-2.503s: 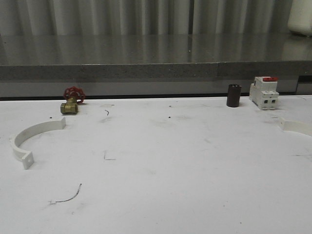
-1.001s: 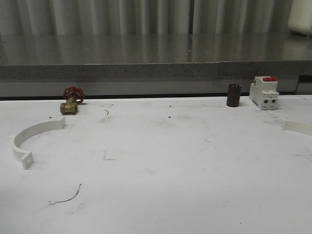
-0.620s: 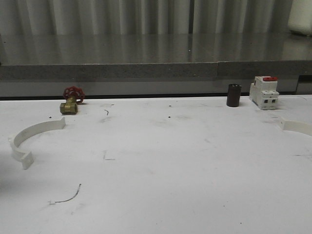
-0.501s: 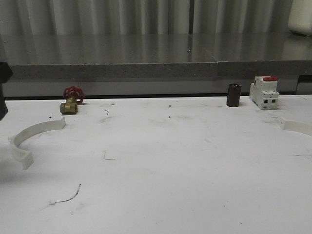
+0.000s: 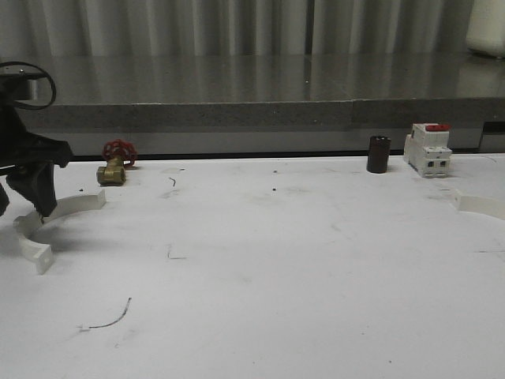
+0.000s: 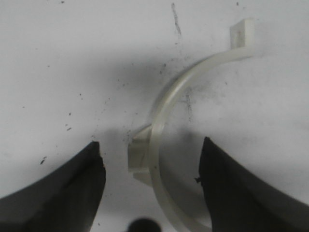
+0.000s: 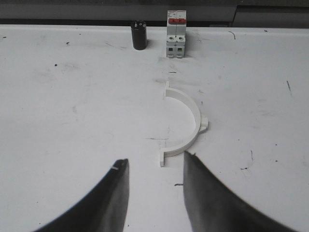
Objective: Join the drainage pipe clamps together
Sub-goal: 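Lower the left gripper and grasp the white half-ring clamp's end tab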
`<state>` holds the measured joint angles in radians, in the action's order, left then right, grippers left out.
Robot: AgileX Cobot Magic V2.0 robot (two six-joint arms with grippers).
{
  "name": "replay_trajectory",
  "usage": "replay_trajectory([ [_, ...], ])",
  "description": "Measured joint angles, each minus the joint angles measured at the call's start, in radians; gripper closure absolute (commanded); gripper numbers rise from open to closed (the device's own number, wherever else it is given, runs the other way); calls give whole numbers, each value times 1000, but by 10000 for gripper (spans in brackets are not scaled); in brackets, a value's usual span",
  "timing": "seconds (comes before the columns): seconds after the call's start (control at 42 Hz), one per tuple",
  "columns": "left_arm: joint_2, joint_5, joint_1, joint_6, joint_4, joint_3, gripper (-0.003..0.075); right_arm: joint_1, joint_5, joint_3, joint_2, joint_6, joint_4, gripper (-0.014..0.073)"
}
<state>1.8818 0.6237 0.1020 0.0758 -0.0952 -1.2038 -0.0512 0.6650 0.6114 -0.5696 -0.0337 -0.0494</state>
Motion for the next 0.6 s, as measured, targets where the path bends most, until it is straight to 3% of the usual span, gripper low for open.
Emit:
replay_trajectory([
  [0.143, 31, 7, 0, 0, 0, -21, 317, 0, 0, 0, 0, 0, 0, 283],
  [0.596, 48, 36, 0, 0, 0, -23, 625, 0, 0, 0, 0, 0, 0, 283],
])
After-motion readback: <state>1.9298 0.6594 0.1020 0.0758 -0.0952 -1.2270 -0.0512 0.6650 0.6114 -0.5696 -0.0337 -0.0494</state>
